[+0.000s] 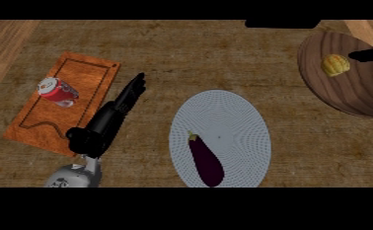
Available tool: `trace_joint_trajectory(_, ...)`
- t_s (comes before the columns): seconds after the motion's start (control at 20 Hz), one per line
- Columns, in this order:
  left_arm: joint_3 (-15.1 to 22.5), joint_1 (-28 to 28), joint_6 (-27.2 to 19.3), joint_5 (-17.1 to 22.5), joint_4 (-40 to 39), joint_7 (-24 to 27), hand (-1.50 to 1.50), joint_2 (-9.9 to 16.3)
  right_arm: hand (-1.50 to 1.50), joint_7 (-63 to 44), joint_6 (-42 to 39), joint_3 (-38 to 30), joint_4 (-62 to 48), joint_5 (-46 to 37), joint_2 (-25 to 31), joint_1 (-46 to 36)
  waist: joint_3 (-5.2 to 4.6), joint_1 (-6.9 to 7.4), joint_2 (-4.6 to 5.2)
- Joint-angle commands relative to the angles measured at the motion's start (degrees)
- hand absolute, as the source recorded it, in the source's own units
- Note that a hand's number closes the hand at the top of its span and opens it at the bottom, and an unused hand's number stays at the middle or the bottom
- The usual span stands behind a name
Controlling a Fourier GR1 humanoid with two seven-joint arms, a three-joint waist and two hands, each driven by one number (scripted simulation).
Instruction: Pick the squash from the placemat and place it in the bowl
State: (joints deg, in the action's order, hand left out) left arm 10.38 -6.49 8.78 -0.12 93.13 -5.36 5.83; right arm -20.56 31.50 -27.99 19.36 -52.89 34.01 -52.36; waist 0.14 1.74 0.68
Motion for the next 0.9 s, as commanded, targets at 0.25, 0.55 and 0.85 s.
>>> trace_joint_trajectory(0.25, -3.11, -0.45, 1.02, 0.67, -4.6, 2.84, 0.0, 0.99, -1.5, 4.72, 7.65, -8.69, 6.28, 10.67, 2.23, 3.74, -0.12, -1.87, -0.59)
trace_joint_trajectory(0.55, -2.95, 1.9, 0.69, 1.0, -1.23, 1.03, 0.0, 0.76, -1.5, 10.07, 6.18, -14.34, 17.66, 20.19, 1.81, 16.32, -0.17, -3.44, -1.29)
trace_joint_trajectory(0.85, -1.35, 3.07, -1.2, -1.53, 1.08, -0.24, 0.0, -0.21, -1.5, 15.2, 1.67, -19.06, 33.29, 29.32, -2.06, 32.42, -0.21, -4.1, -1.47)
